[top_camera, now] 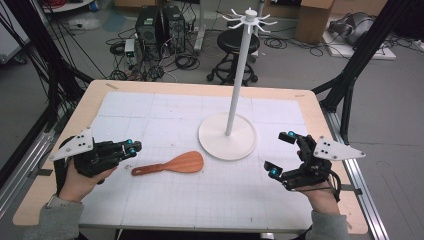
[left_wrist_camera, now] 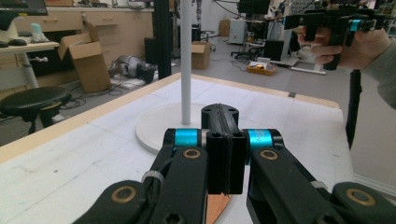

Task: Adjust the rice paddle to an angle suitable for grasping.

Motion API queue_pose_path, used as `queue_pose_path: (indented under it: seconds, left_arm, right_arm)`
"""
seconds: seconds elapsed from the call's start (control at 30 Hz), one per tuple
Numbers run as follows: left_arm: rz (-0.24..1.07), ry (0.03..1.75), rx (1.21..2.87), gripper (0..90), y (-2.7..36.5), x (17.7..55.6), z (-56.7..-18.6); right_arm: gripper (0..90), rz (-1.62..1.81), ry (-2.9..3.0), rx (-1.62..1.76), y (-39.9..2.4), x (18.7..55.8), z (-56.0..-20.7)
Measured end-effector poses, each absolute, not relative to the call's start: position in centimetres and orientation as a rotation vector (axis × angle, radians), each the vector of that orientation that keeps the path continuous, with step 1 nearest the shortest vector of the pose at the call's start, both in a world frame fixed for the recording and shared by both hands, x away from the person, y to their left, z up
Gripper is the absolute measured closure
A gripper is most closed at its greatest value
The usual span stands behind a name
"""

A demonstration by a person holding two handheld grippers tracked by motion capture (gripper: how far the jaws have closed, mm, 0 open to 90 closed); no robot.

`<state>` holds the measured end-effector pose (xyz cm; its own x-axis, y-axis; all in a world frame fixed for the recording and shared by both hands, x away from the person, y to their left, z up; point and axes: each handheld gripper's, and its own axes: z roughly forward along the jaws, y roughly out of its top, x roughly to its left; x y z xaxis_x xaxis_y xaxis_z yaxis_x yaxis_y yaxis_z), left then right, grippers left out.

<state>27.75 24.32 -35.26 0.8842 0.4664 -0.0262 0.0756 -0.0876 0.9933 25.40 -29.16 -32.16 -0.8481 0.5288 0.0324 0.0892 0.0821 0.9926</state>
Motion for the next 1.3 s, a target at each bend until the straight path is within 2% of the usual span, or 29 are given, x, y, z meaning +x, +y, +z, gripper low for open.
queue_pose_path:
  seconds: [0.67, 1.03, 1.3]
  left_arm:
    - [0.337, 0.511, 1.801, 89.6, 23.7, 29.6, -38.7]
    - [0.310, 0.505, 1.927, 89.6, 21.7, 30.0, -40.2]
    - [0.271, 0.521, 1.936, 89.6, 21.3, 30.2, -40.6]
  right_arm:
    - [0.3, 1.812, 2.029, 0.623, -29.9, 25.3, -32.5]
    - [0.3, 1.815, 2.032, 0.633, -29.9, 25.3, -32.6]
    - [0.3, 1.811, 2.032, 0.631, -29.9, 25.4, -32.7]
